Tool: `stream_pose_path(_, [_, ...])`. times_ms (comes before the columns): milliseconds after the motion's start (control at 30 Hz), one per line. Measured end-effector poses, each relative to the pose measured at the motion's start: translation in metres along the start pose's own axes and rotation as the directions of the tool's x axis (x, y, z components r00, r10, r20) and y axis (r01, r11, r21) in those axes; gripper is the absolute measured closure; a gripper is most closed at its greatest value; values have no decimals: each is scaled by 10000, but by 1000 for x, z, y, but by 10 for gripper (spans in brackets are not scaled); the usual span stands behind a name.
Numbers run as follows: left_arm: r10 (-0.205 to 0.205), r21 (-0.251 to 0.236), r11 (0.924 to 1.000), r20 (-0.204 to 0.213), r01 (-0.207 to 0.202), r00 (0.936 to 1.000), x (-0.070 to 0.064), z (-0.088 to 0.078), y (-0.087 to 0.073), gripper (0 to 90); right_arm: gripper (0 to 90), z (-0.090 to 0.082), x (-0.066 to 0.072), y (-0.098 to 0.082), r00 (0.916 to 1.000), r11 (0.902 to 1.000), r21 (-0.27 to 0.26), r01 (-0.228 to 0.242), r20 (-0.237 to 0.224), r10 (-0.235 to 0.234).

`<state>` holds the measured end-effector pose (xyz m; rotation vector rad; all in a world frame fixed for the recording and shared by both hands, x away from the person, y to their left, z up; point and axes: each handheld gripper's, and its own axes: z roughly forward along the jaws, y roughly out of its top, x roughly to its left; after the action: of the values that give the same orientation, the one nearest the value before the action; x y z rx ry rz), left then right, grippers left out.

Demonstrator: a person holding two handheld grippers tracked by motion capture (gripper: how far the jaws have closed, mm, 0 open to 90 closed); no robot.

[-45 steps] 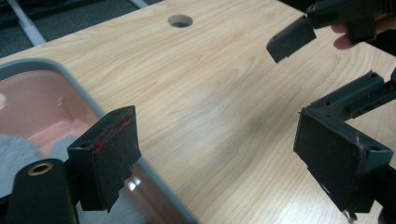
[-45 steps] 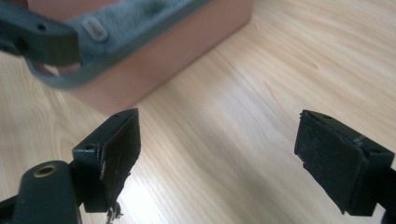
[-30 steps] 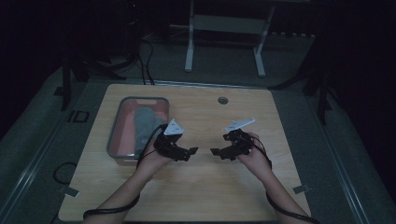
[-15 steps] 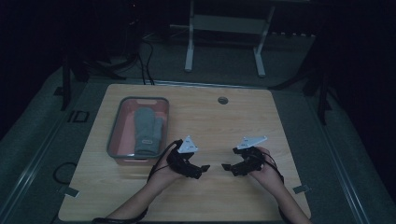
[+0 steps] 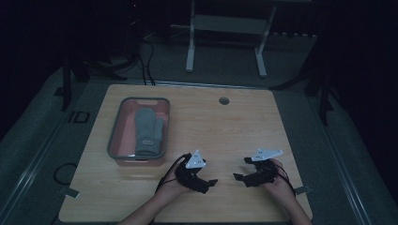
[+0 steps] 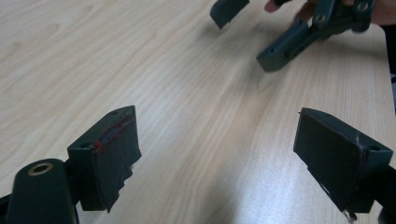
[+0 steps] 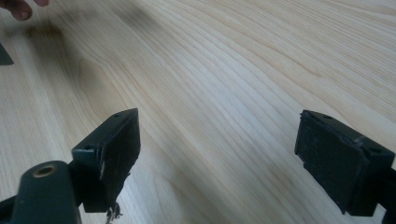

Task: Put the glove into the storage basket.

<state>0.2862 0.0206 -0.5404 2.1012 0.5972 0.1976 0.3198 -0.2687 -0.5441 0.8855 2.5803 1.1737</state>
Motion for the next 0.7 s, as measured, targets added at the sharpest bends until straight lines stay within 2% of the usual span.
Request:
stream_pose_path(100, [244, -79, 9997, -53, -245, 9997, -6, 2, -2, 147, 139, -6, -2, -7, 9999, 9999, -125, -88, 87, 89])
stream_pose_path(233, [276, -135, 9995, 46, -275, 9996, -12, 5, -5, 147, 138, -15, -5, -20, 9993, 9992, -354, -205, 290, 216])
stream_pose_path(333, [502, -172, 9986, -12, -502, 9987, -17, 6, -7, 147, 138, -22, -8, -28, 9982, 9989, -450, -158, 562, 184])
stream_pose_path(400, [664, -376, 9971, 77, -661, 9978, -20, 7, -9, 147, 138, -27, -9, -33, 9975, 9984, -547, -166, 675, 203])
stream_pose_path(467, [839, -378, 9958, 130, -834, 9964, -23, 8, -11, 147, 138, -32, -11, -38, 9965, 9983, -535, -232, 793, 274])
stream_pose_path(700, [669, -316, 9973, 268, -661, 9974, -26, 8, -19, 146, 139, -43, -15, -53, 9929, 9967, -664, -473, 1061, 542])
